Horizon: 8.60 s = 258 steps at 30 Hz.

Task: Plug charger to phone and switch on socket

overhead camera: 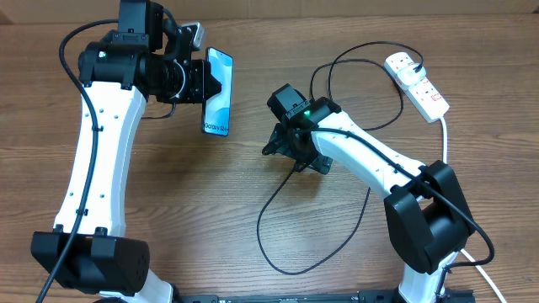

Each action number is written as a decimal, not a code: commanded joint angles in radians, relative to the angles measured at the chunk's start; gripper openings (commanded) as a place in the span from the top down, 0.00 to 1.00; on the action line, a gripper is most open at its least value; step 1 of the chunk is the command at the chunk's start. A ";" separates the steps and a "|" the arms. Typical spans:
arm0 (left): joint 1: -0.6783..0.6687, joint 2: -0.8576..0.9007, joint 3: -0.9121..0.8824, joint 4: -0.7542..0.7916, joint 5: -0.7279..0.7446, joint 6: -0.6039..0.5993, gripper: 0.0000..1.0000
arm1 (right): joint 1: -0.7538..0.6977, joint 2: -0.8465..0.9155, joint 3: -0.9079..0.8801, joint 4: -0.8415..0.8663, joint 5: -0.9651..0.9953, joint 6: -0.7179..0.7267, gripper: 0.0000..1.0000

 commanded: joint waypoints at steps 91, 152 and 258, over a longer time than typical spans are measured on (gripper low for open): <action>0.000 -0.006 0.014 0.027 -0.075 -0.085 0.96 | -0.004 0.121 -0.061 0.086 -0.038 0.016 0.79; 0.031 -0.006 0.014 0.528 0.910 -0.380 0.96 | -0.100 -0.528 0.073 -0.067 -0.901 -0.817 0.96; 0.029 -0.006 0.014 0.632 0.991 -0.586 0.96 | -0.168 -0.480 0.068 0.354 -1.072 -0.478 0.96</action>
